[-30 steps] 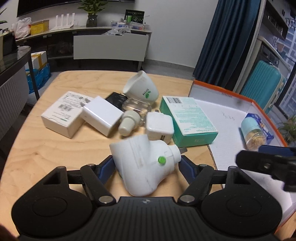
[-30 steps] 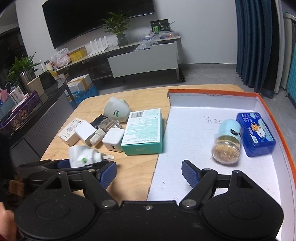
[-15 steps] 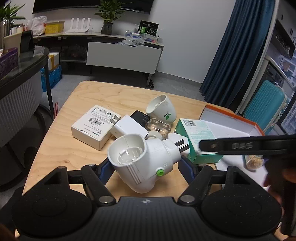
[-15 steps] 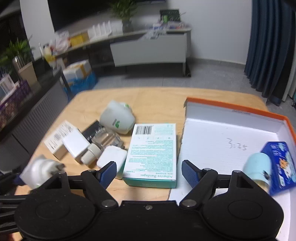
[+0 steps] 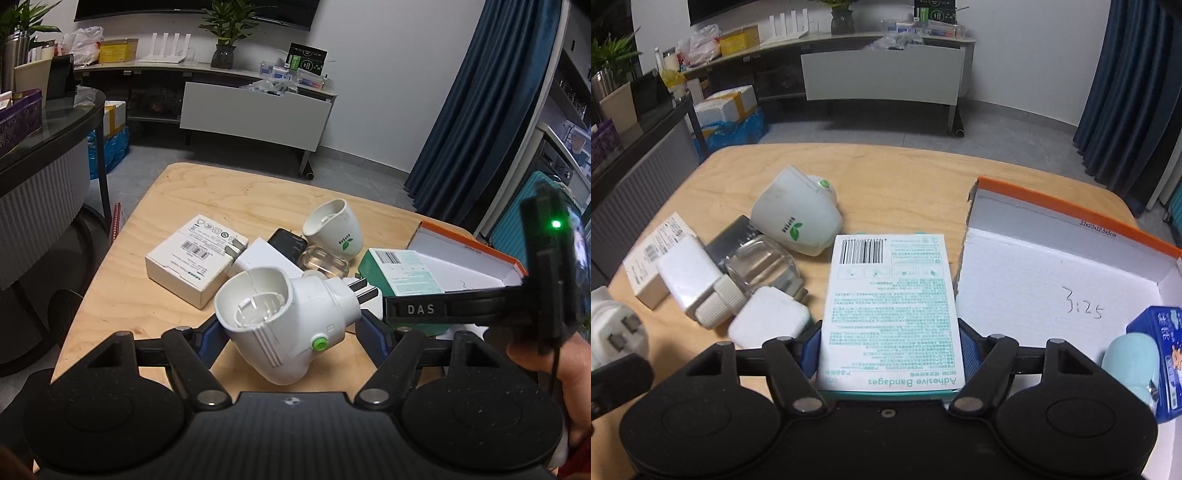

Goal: Organize rigid objects
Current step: 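Grasp the white plug adapter with the left tool while the right tool grasps the bandage box, then carry the adapter and bandage box toward the white box with both tools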

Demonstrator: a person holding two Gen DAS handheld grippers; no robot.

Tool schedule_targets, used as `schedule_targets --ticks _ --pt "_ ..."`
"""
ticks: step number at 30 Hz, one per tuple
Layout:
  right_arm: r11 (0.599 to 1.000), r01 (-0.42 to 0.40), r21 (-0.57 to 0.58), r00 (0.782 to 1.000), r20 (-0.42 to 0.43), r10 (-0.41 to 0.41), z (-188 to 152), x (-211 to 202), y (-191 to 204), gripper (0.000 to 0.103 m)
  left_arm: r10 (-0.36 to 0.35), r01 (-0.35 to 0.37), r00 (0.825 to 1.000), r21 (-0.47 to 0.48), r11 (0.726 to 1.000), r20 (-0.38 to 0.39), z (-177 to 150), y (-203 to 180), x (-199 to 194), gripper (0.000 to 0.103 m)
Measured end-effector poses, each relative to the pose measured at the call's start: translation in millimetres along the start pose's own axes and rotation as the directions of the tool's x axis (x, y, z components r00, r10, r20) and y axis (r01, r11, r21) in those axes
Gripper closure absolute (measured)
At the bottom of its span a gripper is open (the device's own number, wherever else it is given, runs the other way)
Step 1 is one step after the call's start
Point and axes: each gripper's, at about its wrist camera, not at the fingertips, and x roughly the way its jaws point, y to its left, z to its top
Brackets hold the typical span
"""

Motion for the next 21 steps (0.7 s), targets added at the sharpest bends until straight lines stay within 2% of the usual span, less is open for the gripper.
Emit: schedule_targets --ticks 2,12,21 --pt "1.0 0.011 0.006 0.999 0.032 -0.011 -2 -13 -1 0.019 0.0 0.0 1.0 0.001 1.0 0.006 1 -1 -2 0.028" --pt "0.999 -0.041 0.03 0.989 0.146 0.036 -32 -99 1 0.019 0.008 -0.008 1.0 0.013 1.0 0.025 -1 -13 -17 0.028" --pt "0.998 -0.033 0.056 0.983 0.185 0.022 -57 -138 -1 0.019 0.013 -0.015 0.999 0.032 0.999 0.047 -2 -24 -40 0.028"
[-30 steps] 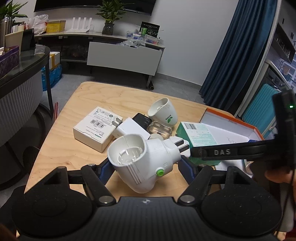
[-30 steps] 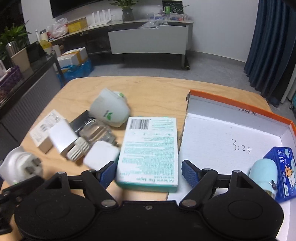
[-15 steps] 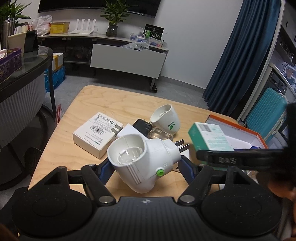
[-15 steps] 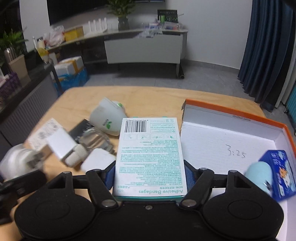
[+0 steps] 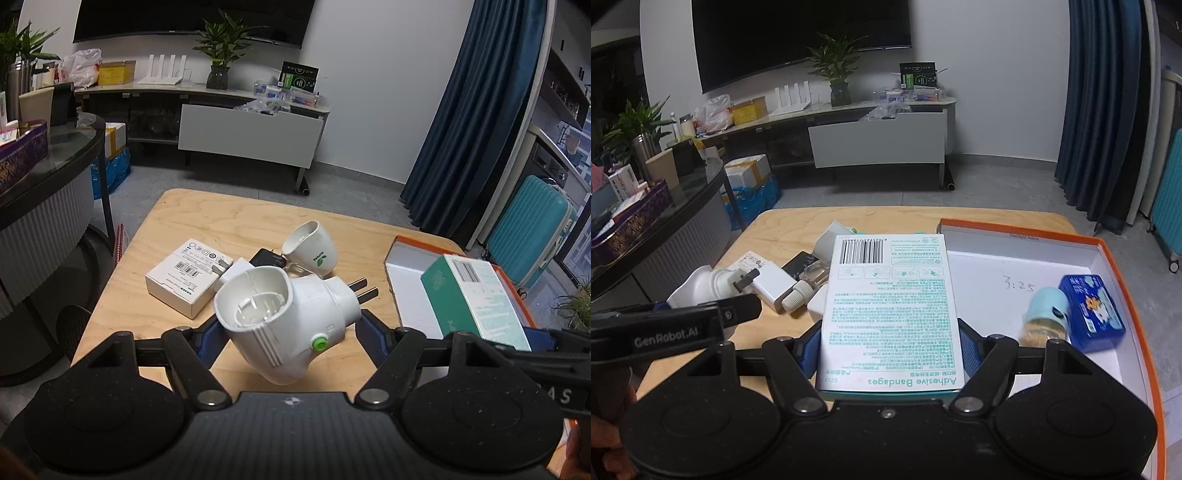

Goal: Organize rigid objects
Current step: 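Carry the adapter and bandage box toward the white box with both tools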

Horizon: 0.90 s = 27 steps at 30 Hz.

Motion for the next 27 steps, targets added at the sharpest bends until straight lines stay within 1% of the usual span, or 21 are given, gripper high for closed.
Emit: schedule_targets --ticks 8,27 --pt "1.0 0.014 -0.002 1.0 0.018 -0.014 -11 -22 -2 0.019 -0.007 0.007 1.0 0.014 1.0 0.011 -1 -8 -11 0.028" --pt "0.999 0.021 0.026 0.998 0.066 -0.022 -16 -53 -15 0.019 -0.026 0.024 0.999 0.042 0.999 0.038 -5 -18 -25 0.028"
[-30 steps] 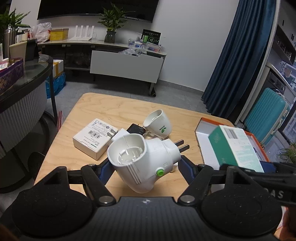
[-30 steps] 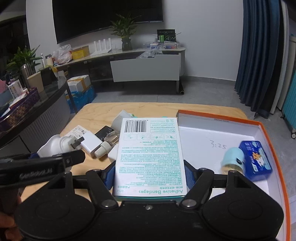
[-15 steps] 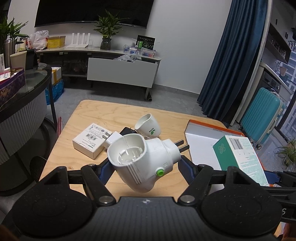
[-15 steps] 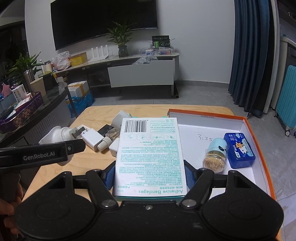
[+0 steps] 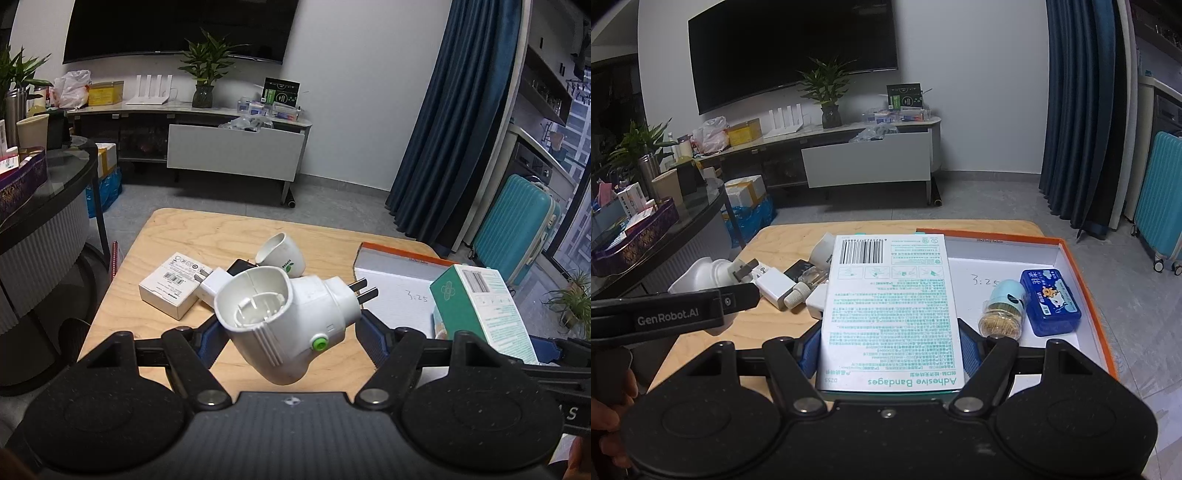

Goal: Organize rigid objects
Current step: 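Carry the adapter and bandage box toward the white box with both tools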

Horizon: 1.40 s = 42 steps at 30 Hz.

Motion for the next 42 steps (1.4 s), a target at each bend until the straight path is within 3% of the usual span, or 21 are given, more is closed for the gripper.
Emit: schedule_targets --ticks 42 --pt "0.996 0.064 0.054 0.998 0.016 -0.065 -5 -16 -29 0.019 -0.075 0.078 0.996 0.069 0.995 -0.044 -8 -33 3 0.028"
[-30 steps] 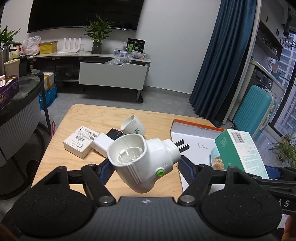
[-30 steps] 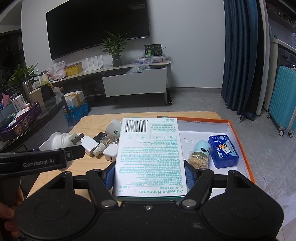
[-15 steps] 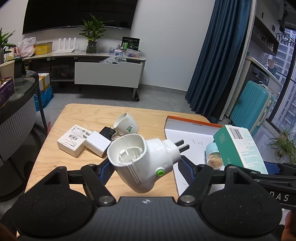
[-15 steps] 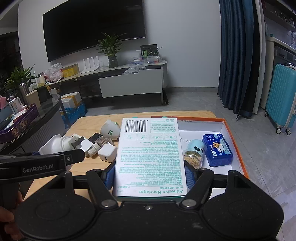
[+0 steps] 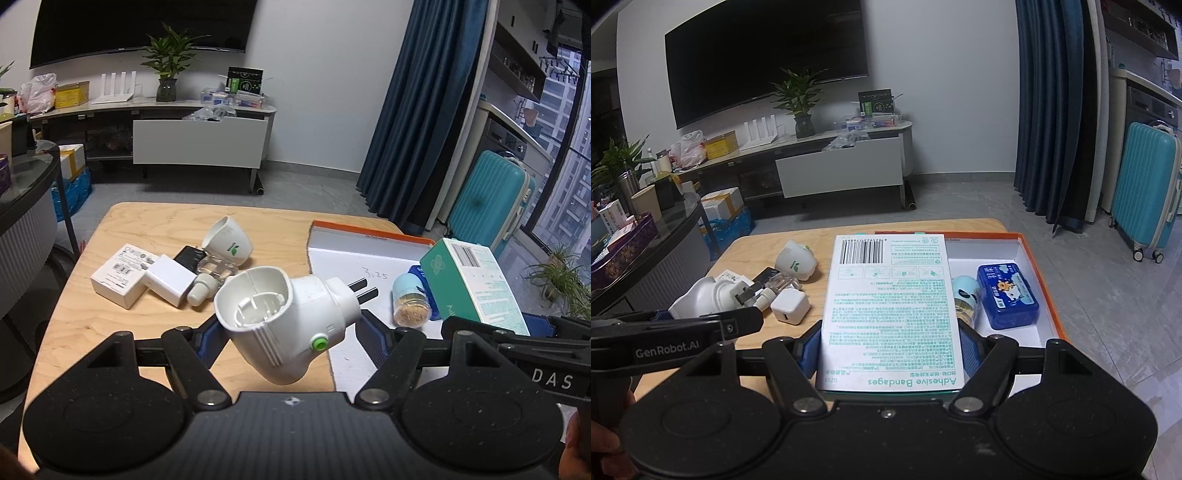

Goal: Organize rigid objects
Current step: 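Carry the adapter and bandage box toward the white box with both tools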

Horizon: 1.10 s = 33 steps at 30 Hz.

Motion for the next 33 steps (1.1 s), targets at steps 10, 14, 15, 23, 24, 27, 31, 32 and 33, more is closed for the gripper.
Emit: schedule_targets --ticks 10,14,15,23,24,27,31,32,33 --pt "0.999 0.029 0.016 1.0 0.002 -0.029 -2 -4 -14 0.019 -0.027 0.028 0.999 0.026 0.999 -0.018 -1 -12 7 0.028" --pt "0.999 0.04 0.024 0.999 0.002 -0.04 -3 -5 -19 0.019 -0.039 0.04 0.999 0.036 0.999 -0.027 -1 -16 10 0.028" --pt "0.999 0.044 0.027 0.999 0.003 -0.044 -3 -6 -20 0.019 -0.042 0.043 0.999 0.039 0.998 -0.029 -1 -17 10 0.028" --pt "0.997 0.068 0.042 0.998 0.002 -0.068 -5 -6 -30 0.019 -0.064 0.067 0.997 0.063 0.996 -0.041 -4 -31 16 0.028" --pt "0.997 0.071 0.044 0.997 0.002 -0.071 -5 -6 -31 0.019 -0.067 0.069 0.997 0.064 0.996 -0.043 -5 -32 17 0.028" --pt "0.996 0.078 0.05 0.997 0.001 -0.078 -6 -6 -35 0.019 -0.075 0.079 0.996 0.069 0.995 -0.053 -6 -35 20 0.028" --pt "0.995 0.088 0.057 0.996 -0.003 -0.088 -8 -5 -39 0.019 -0.082 0.087 0.995 0.074 0.993 -0.062 -8 -39 24 0.028" --pt "0.994 0.09 0.059 0.996 -0.005 -0.09 -8 -4 -40 0.019 -0.085 0.09 0.994 0.074 0.993 -0.064 -7 -40 25 0.028" --pt "0.994 0.093 0.06 0.996 -0.006 -0.092 -8 -4 -41 0.019 -0.086 0.091 0.994 0.075 0.993 -0.067 -8 -41 26 0.028"
